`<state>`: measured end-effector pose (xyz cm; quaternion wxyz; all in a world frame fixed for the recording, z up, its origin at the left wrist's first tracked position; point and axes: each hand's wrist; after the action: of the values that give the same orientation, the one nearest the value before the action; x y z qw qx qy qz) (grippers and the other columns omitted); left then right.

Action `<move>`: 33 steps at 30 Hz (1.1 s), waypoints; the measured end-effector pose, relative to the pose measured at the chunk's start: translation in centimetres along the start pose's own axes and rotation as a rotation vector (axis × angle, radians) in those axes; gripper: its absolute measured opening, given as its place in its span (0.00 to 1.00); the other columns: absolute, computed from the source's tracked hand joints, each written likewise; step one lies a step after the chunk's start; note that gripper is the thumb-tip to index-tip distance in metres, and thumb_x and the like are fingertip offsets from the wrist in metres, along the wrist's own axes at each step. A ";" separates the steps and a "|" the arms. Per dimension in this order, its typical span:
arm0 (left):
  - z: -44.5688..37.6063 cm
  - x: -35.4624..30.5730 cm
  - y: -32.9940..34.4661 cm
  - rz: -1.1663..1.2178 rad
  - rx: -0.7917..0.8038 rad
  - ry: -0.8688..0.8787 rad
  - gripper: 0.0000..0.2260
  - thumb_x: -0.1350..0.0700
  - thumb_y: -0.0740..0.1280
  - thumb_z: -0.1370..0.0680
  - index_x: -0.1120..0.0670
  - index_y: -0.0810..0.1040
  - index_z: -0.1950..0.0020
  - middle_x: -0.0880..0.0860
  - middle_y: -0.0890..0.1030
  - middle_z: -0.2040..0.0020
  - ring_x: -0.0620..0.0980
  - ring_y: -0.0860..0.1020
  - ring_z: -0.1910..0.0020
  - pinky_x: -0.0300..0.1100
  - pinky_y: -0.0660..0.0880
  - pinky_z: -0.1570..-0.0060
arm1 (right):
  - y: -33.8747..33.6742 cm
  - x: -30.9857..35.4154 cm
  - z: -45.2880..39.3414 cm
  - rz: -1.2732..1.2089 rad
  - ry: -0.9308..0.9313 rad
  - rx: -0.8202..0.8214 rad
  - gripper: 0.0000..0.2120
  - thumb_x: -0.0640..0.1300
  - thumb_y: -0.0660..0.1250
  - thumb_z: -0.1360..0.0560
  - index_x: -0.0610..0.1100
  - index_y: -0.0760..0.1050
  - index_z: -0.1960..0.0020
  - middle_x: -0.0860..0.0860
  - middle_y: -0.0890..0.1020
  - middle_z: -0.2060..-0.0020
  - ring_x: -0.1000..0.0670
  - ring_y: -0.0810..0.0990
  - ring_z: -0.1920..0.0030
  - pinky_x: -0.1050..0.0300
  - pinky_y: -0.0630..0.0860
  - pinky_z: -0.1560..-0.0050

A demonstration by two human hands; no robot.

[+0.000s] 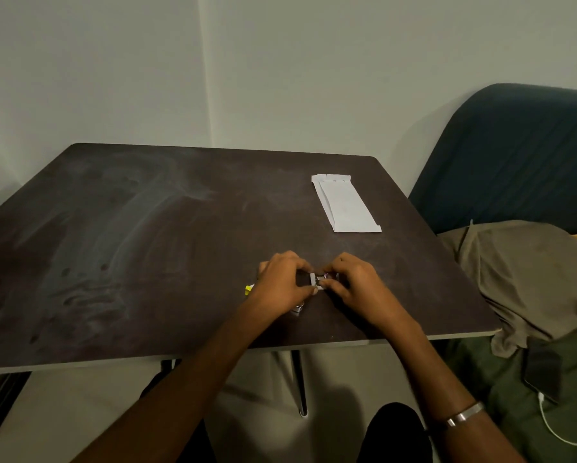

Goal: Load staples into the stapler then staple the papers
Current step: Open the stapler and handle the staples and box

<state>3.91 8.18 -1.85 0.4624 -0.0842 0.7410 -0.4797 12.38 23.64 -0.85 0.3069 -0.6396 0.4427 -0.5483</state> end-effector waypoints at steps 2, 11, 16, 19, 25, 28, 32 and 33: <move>-0.1 0.2 -0.1 0.019 0.013 0.002 0.17 0.50 0.75 0.31 0.48 0.81 0.43 0.49 0.78 0.45 0.49 0.74 0.42 0.48 0.68 0.38 | -0.4 -0.3 0.0 -0.015 -0.003 -0.012 0.05 0.42 0.68 0.25 0.44 0.80 0.51 0.51 0.76 0.58 0.54 0.73 0.59 0.73 0.66 0.59; 0.0 0.5 -0.1 0.131 -0.005 0.039 0.12 0.56 0.75 0.32 0.47 0.83 0.50 0.46 0.83 0.51 0.47 0.79 0.48 0.52 0.73 0.41 | -1.5 -2.5 0.9 0.047 0.037 0.048 0.13 0.50 0.70 0.27 0.49 0.77 0.44 0.53 0.74 0.47 0.54 0.71 0.48 0.65 0.67 0.50; -0.1 0.4 0.3 0.145 -0.026 0.061 0.10 0.54 0.74 0.31 0.46 0.83 0.50 0.45 0.85 0.51 0.46 0.80 0.48 0.52 0.73 0.41 | -1.0 -2.7 1.0 0.049 0.046 0.052 0.12 0.50 0.70 0.27 0.49 0.77 0.44 0.52 0.77 0.49 0.55 0.73 0.52 0.66 0.68 0.53; -0.1 0.3 0.4 0.113 -0.026 0.080 0.10 0.53 0.74 0.30 0.47 0.84 0.49 0.46 0.84 0.49 0.48 0.80 0.47 0.52 0.72 0.41 | -1.0 -2.6 1.0 0.021 0.040 0.046 0.12 0.48 0.70 0.27 0.47 0.78 0.45 0.52 0.77 0.50 0.54 0.74 0.52 0.66 0.69 0.53; -0.4 0.3 0.6 0.100 -0.008 0.127 0.09 0.53 0.73 0.29 0.48 0.85 0.50 0.47 0.84 0.50 0.48 0.80 0.49 0.53 0.72 0.42 | -1.0 -2.7 1.1 0.009 0.035 0.033 0.11 0.48 0.71 0.28 0.47 0.78 0.46 0.53 0.78 0.51 0.55 0.74 0.53 0.67 0.70 0.53; -0.4 0.1 0.5 0.030 0.004 0.180 0.07 0.54 0.71 0.27 0.48 0.85 0.50 0.47 0.83 0.50 0.49 0.79 0.47 0.53 0.70 0.40 | -1.0 -2.7 1.1 0.002 0.025 0.026 0.12 0.48 0.71 0.28 0.46 0.78 0.47 0.53 0.78 0.52 0.55 0.75 0.54 0.68 0.69 0.54; -0.4 -0.2 0.4 -0.023 0.031 0.243 0.07 0.56 0.70 0.26 0.50 0.85 0.49 0.50 0.82 0.51 0.51 0.78 0.48 0.53 0.71 0.42 | -1.2 -2.4 1.0 -0.012 0.029 0.030 0.12 0.48 0.71 0.28 0.47 0.79 0.46 0.53 0.78 0.52 0.55 0.75 0.53 0.65 0.71 0.52; -0.4 -0.2 0.4 -0.006 0.025 0.253 0.08 0.56 0.70 0.26 0.50 0.84 0.49 0.50 0.83 0.51 0.50 0.79 0.49 0.52 0.72 0.43 | -1.2 -2.4 1.1 -0.018 0.031 0.027 0.12 0.48 0.71 0.28 0.47 0.79 0.46 0.53 0.78 0.52 0.55 0.75 0.53 0.64 0.72 0.53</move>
<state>3.81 8.76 -1.99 0.3648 -0.0197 0.7870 -0.4972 13.72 26.20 -1.02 0.3036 -0.6308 0.4342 -0.5669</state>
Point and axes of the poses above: each hand's wrist, its own z-axis away from the middle knuckle, its own y-axis out of the palm, x = y × z
